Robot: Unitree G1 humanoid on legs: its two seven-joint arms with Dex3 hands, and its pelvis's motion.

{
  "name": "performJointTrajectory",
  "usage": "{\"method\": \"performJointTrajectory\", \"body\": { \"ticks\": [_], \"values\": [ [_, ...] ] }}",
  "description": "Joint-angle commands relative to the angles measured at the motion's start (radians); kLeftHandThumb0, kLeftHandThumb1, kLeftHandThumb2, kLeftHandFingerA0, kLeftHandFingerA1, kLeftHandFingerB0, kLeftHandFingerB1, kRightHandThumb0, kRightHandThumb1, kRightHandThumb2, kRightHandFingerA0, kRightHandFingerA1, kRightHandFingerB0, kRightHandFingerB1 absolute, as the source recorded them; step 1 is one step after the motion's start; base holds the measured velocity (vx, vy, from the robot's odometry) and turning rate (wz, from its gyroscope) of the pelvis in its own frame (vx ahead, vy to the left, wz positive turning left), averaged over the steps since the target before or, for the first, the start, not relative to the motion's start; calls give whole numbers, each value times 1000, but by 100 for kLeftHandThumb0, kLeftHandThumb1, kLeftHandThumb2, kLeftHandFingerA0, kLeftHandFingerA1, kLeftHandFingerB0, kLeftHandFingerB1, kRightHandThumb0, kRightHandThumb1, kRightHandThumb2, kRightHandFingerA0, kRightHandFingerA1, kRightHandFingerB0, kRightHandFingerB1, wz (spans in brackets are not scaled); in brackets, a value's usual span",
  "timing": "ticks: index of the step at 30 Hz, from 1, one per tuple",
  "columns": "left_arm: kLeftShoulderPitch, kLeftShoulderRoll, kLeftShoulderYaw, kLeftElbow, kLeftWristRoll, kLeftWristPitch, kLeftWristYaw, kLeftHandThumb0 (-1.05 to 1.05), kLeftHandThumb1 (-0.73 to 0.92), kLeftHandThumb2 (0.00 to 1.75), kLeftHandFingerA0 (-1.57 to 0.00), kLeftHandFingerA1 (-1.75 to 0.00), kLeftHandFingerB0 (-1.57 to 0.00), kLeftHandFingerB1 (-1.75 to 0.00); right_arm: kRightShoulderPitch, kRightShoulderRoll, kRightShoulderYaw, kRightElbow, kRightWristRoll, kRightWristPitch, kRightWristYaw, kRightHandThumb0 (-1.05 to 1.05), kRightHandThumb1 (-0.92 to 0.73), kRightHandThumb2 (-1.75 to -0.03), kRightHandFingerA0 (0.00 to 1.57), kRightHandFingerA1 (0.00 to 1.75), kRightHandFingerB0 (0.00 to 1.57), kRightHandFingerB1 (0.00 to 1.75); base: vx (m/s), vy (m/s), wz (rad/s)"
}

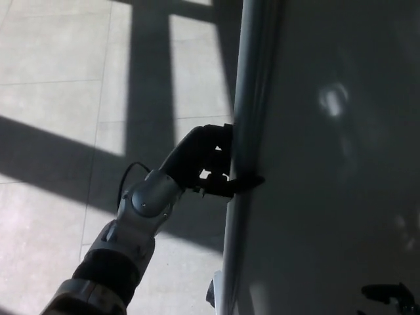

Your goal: A white board is being place on the right hand side and parallel to the robot and the robot uses its left hand to grab on the leftside of the whiteboard and drag the whiteboard from the right hand side to the left hand side

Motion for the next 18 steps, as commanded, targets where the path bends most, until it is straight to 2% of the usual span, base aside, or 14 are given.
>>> {"method": "performJointTrajectory", "body": {
  "ticks": [1, 4, 5, 8, 9, 11, 13, 14, 15, 16, 17, 18],
  "values": [
    [52, 100, 78, 75, -42, 16, -2, -12, 69, 67, -108, -72, -93, -54, 7, -6, -4, 4, 6, 12, -6, -105, -68, -69, 90, 116, 0, 115, 0, 0, 0],
    [50, 118, 96, 94, -43, 4, -7, -12, 69, 67, -107, -73, -92, -54, 7, -8, -1, 5, 1, 14, -10, -105, -68, -69, 87, 119, 0, 114, 0, 0, 0],
    [46, 131, 106, 107, -48, -5, -19, -11, 69, 67, -105, -74, -92, -54, 8, -8, 0, 5, 1, 15, -11, -105, -70, -66, 93, 118, 2, 108, 0, 0, 0],
    [36, 168, 143, 128, -71, 13, -30, -11, 70, 67, -101, -73, -91, -55, 9, -5, -5, 5, 8, 17, -2, -105, -70, -66, 101, 112, 2, 108, 0, 0, 0],
    [31, 176, 150, 132, -72, 21, -25, -11, 70, 67, -102, -72, -91, -55, 8, -6, -3, 5, 5, 14, -2, -105, -70, -63, 98, 117, 2, 111, 0, 0, 0],
    [24, 204, 162, 135, -72, 17, -27, -11, 72, 64, -103, -70, -90, -54, 8, -6, 4, 4, -4, 14, -13, -105, -71, -67, 64, 128, 2, 112, 0, 0, 0],
    [16, 226, 185, 147, -89, 15, -38, -10, 72, 64, -104, -70, -90, -55, 7, -7, 10, 1, -9, 16, -15, -105, -72, -67, 63, 129, 0, 110, 0, 0, 0],
    [14, 236, 195, 155, -91, 10, -34, -10, 71, 64, -105, -70, -90, -55, 7, -8, 11, 1, -9, 14, -16, -105, -71, -67, 75, 127, 0, 114, 0, 0, 0],
    [12, 246, 199, 161, -89, 0, -32, -10, 71, 64, -104, -70, -90, -55, 8, -7, 8, 1, -4, 13, -13, -105, -47, -108, 86, 119, 13, 86, 0, 0, 0],
    [11, 256, 199, 167, -84, -12, -32, -10, 71, 64, -104, -70, -90, -55, 8, -5, 4, 2, 2, 11, -9, -105, -47, -108, 86, 119, 13, 86, 0, 0, 0],
    [9, 272, 200, 172, -77, -6, -14, -11, 71, 62, -105, -69, -89, -53, 9, -6, 6, 2, 0, 12, -13, -105, -69, -69, 89, 116, 0, 117, 0, 0, 0],
    [8, 293, 217, 184, -89, -7, -18, -14, 70, 62, -108, -71, -88, -53, 9, -7, 5, 4, 1, 11, -9, -105, -73, -65, 80, 118, 1, 112, 0, 0, 0]
  ]
}}
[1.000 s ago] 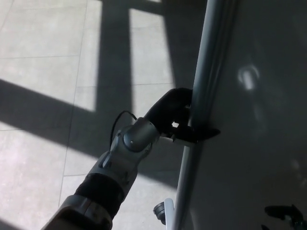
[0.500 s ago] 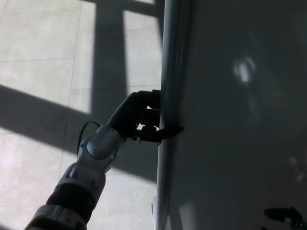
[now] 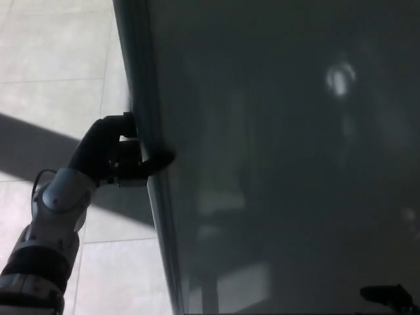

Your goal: A white board is being place on the right hand side and parallel to the robot and the robot uses its left hand to grab on the leftside of the whiteboard and drag the whiteboard from the right hand side to the left hand side

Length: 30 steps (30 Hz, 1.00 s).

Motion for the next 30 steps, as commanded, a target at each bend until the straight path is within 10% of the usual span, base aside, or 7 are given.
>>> {"method": "performJointTrajectory", "body": {
  "ticks": [1, 5, 6, 7, 18, 19, 30],
  "values": [
    [21, 91, 37, 57, -9, 24, 14, -14, 70, 62, -108, -71, -88, -53, 8, -7, -3, 5, 5, 6, -4, -105, -73, -65, 80, 118, 1, 112, 0, 0, 0],
    [25, 130, 59, 74, -10, 36, 48, -12, 70, 62, -108, -70, -90, -53, 11, -10, 2, 3, -3, 9, -16, -105, -71, -67, 89, 114, 3, 111, 0, 0, 0],
    [28, 144, 75, 85, -23, 33, 45, -9, 70, 64, -107, -71, -89, -54, 11, -11, 1, 3, -1, 7, -14, -105, -47, -108, 91, 112, 14, 85, 0, 0, 0],
    [29, 153, 87, 94, -29, 33, 47, -9, 70, 64, -107, -72, -89, -55, 10, -12, 2, 4, -2, 8, -13, -105, -70, -69, 82, 118, 0, 116, 0, 0, 0],
    [76, 273, 186, 173, -60, 64, 99, -12, 70, 61, -105, -71, -85, -53, 19, -9, 1, -2, 3, 15, -11, -105, -72, -67, 44, 129, 1, 104, 0, 0, 0],
    [84, 288, 187, 183, -52, 73, 121, -14, 69, 61, -107, -70, -86, -52, 21, -8, -3, 0, 8, 13, -8, -105, -71, -63, 82, 121, 2, 105, 0, 0, 0],
    [155, 388, 185, 225, -27, 80, 223, -13, 71, 61, -103, -74, -82, -52, 26, -10, -18, 4, 16, 17, 4, -105, -69, -66, 110, 107, 2, 107, 0, 0, 0]
  ]
}}
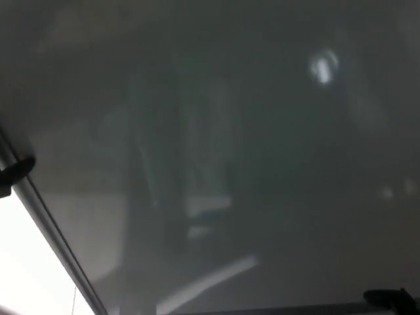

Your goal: A white board is being place on the right hand side and parallel to the robot and the robot uses its left hand to grab on the leftside of the whiteboard and drag the whiteboard from the right hand side to the left hand side

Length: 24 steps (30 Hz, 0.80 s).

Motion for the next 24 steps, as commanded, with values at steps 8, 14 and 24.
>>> {"method": "performJointTrajectory", "body": {
  "ticks": [8, 14, 24],
  "values": [
    [104, 127, 16, 74, 24, 96, 192, -13, 70, 61, -101, -69, -78, -50, 11, -4, -4, 4, 10, 16, 5, -105, -67, -68, 96, 110, 0, 112, 0, 0, 0],
    [114, 149, 27, 81, 10, 97, 192, -13, 71, 61, -101, -71, -83, -52, 13, -11, 5, 1, -4, 16, -7, -105, -71, -63, 116, 106, 0, 109, 0, 0, 0],
    [114, 173, 26, 81, 20, 100, 187, -6, 75, 62, -94, -76, -76, -54, 14, -16, 6, 2, -3, 10, -3, -105, -70, -67, 130, 106, 0, 110, 0, 0, 1]
  ]
}}
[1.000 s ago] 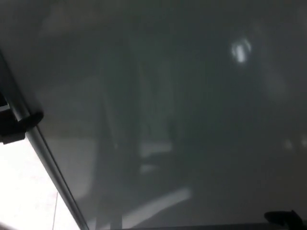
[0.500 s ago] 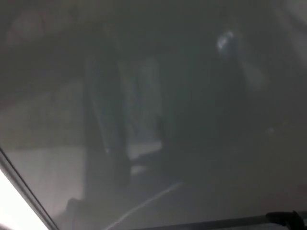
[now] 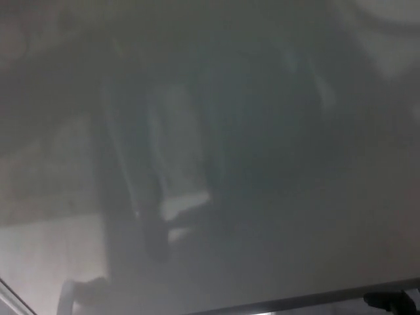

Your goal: A white board is being place on the right hand side and parallel to the robot and the robot uses its left hand to grab on the leftside of the whiteboard and drag the whiteboard from the right hand side to the left hand side

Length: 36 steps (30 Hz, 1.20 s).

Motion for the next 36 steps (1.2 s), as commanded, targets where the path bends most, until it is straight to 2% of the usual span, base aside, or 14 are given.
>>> {"method": "performJointTrajectory", "body": {
  "ticks": [1, 4, 6, 11, 12, 16, 17, 18, 22, 23, 24, 29, 35, 36],
  "values": [
    [24, -7, -12, 13, 18, 48, -22, -6, 75, 62, -94, -76, -76, -54, 11, -15, 2, 2, -1, 2, -6, -105, -70, -67, 130, 106, 0, 110, 0, 0, 8],
    [25, -4, -31, 9, 31, 34, -44, -3, 81, 63, -84, -84, -68, -56, 8, -14, 2, 2, 0, 3, -6, -105, -70, -67, 130, 106, 0, 110, 0, 0, 2],
    [18, -4, -53, 8, 42, 30, -85, 2, 92, 66, -67, -102, -55, -62, 8, -14, 2, 2, 0, 3, -6, -105, -70, -67, 130, 106, 0, 110, 0, 0, 0],
    [9, -10, -58, 4, 22, 26, -131, 11, 92, 83, -55, -114, -43, -66, 8, -14, 3, 2, 0, 3, -7, -105, -70, -67, 130, 106, 0, 110, 0, 0, 0],
    [7, -10, -64, 3, 27, 20, -141, 7, 79, 126, -62, -88, -33, -66, 7, -14, 2, 2, 0, 4, -7, -105, -70, -67, 130, 106, 0, 110, 0, 0, 0],
    [6, -10, -81, 1, 32, 10, -168, 8, 82, 128, -59, -88, -30, -65, 8, -14, 2, 2, 0, 3, -7, -105, -70, -67, 130, 106, 0, 110, 0, 0, 0],
    [5, -10, -83, 1, 31, 14, -175, 16, 92, 97, -42, -119, -28, -67, 9, -14, 3, 2, 0, 3, -7, -105, -70, -67, 130, 106, 0, 110, 0, 0, 0],
    [1, -9, -89, 0, 31, 20, -194, 9, 90, 134, -52, -86, -22, -63, 8, -14, 3, 2, 0, 3, -7, -105, -70, -67, 130, 106, 0, 110, 0, 0, 0],
    [-1, -8, -101, 0, 32, 18, -215, 9, 90, 135, -52, -86, -23, -64, 8, -13, 3, 2, 0, 3, -7, -105, -70, -67, 130, 106, 0, 110, 0, 0, 0],
    [-1, -9, -96, -2, 21, 14, -244, 20, 92, 112, -29, -124, -11, -66, 9, -13, 3, 2, -1, 3, -7, -105, -70, -67, 130, 106, 0, 110, 0, 0, 0],
    [-1, -9, -98, -2, 21, 15, -249, 24, 92, 116, -44, -92, -13, -62, 9, -13, 3, 2, -1, 3, -7, -105, -70, -67, 130, 106, 0, 110, 0, 0, 0],
    [-8, -13, -102, -3, 22, 25, -260, 24, 92, 124, -41, -91, -7, -60, 8, -14, 3, 2, -1, 3, -7, -105, -70, -67, 130, 106, 0, 110, 0, 0, 0],
    [-15, -21, -53, 4, -26, 95, -278, 5, 92, 113, -34, -89, -7, -59, 10, -14, 1, 2, 0, 3, -7, -105, -70, -67, 130, 106, 0, 110, 0, 0, 0],
    [-11, -24, -32, 6, -42, 97, -283, 1, 91, 136, -42, -83, -15, -61, 9, -14, 1, 2, 0, 3, -7, -105, -70, -67, 130, 106, 0, 110, 0, 0, 0]
  ]
}}
